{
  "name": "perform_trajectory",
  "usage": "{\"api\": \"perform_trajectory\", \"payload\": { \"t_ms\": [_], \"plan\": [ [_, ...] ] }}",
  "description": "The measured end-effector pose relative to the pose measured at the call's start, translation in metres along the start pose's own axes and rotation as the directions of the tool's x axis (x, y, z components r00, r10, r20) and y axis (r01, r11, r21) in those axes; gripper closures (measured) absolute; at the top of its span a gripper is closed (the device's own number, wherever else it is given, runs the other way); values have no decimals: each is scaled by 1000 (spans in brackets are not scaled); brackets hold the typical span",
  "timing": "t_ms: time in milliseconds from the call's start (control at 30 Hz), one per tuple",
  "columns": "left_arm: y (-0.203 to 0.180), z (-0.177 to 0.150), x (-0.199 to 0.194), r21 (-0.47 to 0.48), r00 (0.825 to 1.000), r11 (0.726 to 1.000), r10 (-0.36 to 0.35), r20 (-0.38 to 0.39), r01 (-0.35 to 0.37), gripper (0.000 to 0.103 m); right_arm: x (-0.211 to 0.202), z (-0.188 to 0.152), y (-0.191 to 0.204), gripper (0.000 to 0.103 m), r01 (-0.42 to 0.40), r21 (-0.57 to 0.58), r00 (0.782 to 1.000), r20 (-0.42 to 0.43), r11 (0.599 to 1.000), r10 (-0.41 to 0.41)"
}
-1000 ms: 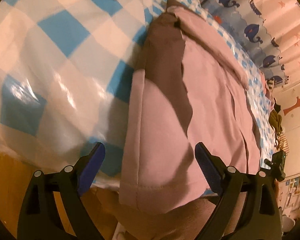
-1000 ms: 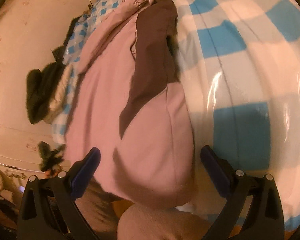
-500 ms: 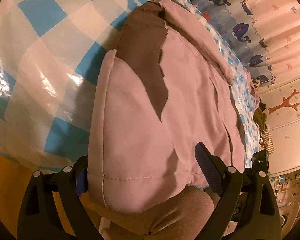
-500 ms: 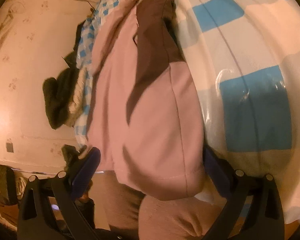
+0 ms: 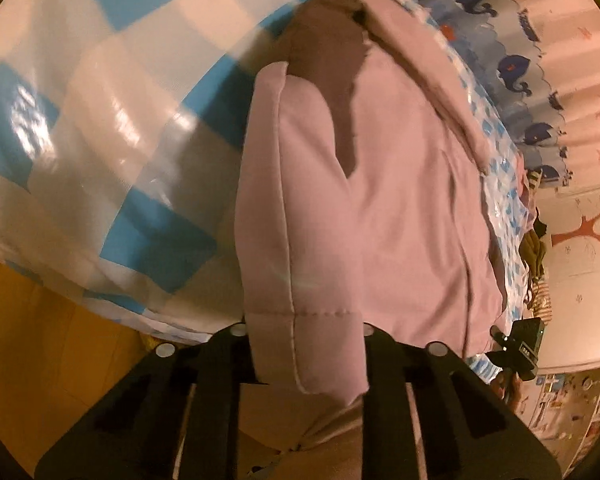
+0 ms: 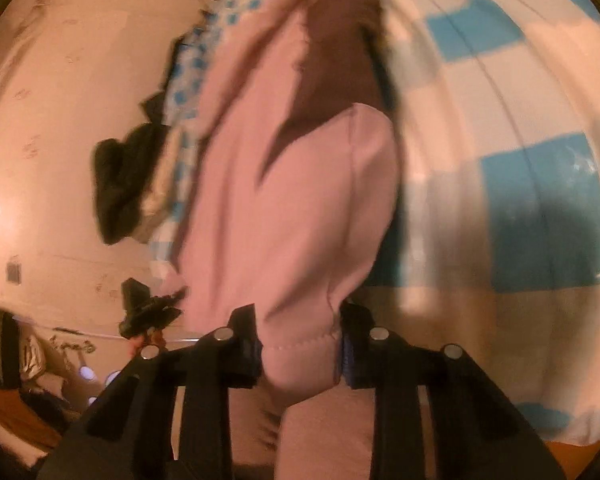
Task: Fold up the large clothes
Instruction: 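Fold the jacket side inward with both grippers toward the zipper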
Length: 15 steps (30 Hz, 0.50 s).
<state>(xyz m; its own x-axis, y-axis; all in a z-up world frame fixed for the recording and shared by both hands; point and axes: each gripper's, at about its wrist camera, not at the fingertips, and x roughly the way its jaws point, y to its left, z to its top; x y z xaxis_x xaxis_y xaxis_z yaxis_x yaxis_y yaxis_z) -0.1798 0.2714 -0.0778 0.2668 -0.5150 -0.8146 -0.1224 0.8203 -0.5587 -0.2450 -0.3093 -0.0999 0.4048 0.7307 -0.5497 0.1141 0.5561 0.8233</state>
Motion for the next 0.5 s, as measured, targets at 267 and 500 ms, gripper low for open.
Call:
{"api": "perform_trajectory", "payload": {
  "t_ms": [267,500],
  "plan": [
    [-43,-23,-72,99,989,984,-148,-2,147,91,-78,-23,45,77,-127,-101,985,107,987,138],
    [12,-71,-57,143,976,984,-73,-204,104,62,-88,-90,16,47,-53,-74,998,-48,996,49]
  ]
}}
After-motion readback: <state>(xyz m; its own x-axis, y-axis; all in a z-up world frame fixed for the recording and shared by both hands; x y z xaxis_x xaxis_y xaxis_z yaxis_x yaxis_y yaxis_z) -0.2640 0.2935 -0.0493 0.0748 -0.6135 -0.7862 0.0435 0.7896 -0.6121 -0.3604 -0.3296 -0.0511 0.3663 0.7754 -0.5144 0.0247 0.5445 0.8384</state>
